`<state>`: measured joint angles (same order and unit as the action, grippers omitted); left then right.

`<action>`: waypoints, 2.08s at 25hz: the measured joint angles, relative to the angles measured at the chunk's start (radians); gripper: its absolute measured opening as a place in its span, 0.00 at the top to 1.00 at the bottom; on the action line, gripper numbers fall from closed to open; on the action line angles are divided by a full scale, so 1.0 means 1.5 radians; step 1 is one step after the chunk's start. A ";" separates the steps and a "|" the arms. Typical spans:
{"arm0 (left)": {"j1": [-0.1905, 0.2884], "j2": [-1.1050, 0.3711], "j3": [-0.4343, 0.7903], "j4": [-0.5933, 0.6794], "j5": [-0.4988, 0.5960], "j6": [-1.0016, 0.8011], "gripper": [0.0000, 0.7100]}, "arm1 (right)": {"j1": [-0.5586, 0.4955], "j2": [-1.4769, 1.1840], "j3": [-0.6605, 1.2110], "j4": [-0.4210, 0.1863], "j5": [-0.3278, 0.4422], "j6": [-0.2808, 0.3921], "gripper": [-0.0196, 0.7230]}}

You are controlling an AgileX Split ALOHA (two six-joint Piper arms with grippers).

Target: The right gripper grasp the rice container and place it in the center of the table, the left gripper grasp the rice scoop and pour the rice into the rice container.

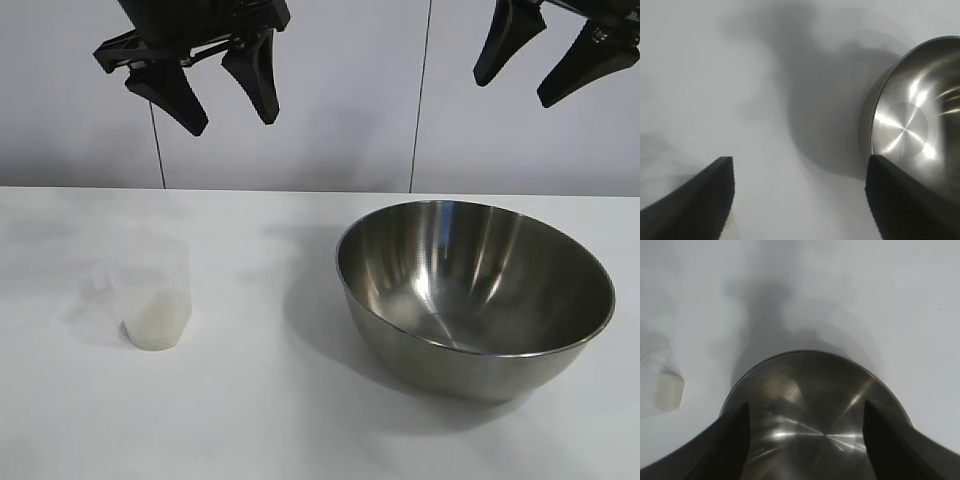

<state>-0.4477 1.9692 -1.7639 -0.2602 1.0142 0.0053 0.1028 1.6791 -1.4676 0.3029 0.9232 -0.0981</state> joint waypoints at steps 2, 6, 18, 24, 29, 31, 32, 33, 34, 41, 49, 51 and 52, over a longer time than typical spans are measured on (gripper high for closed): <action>0.000 0.000 0.000 0.000 0.000 0.000 0.25 | 0.000 0.000 0.000 0.000 0.000 0.000 0.37; 0.000 0.000 0.000 0.000 0.000 0.000 0.25 | 0.000 0.000 0.000 0.000 -0.002 0.000 0.37; 0.000 0.000 0.000 0.000 -0.002 0.000 0.25 | 0.000 0.015 0.075 -0.108 0.105 0.015 0.37; 0.000 0.000 0.000 0.000 -0.006 0.000 0.25 | 0.000 0.016 0.130 -0.179 0.070 0.049 0.37; 0.000 0.000 0.000 0.000 -0.009 0.000 0.25 | 0.000 0.016 0.179 -0.182 0.003 0.053 0.37; 0.000 0.000 0.000 0.000 -0.010 0.000 0.25 | 0.000 0.016 0.208 -0.182 -0.030 0.053 0.37; 0.000 0.000 0.000 0.000 -0.010 0.000 0.25 | 0.000 0.016 0.224 -0.182 -0.051 0.053 0.37; 0.000 0.000 0.000 0.000 -0.010 0.000 0.25 | 0.000 0.016 0.239 -0.182 -0.073 0.053 0.37; 0.000 0.000 0.000 0.000 -0.010 0.000 0.25 | 0.000 0.016 0.251 -0.182 -0.096 0.055 0.37; 0.000 0.000 0.000 0.000 -0.010 0.000 0.25 | 0.000 0.059 0.288 -0.167 -0.193 0.065 0.37; 0.000 0.000 0.000 0.000 -0.010 0.000 0.25 | 0.000 0.123 0.289 -0.108 -0.235 0.065 0.61; 0.000 0.000 0.000 0.000 -0.010 0.000 0.25 | 0.000 0.123 0.289 -0.105 -0.234 0.065 0.83; 0.000 0.000 0.000 0.000 -0.011 0.000 0.25 | 0.000 0.123 0.289 -0.103 -0.232 0.065 0.89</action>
<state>-0.4477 1.9692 -1.7639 -0.2602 0.9980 0.0053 0.1028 1.8639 -1.0345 0.1477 0.5749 0.0000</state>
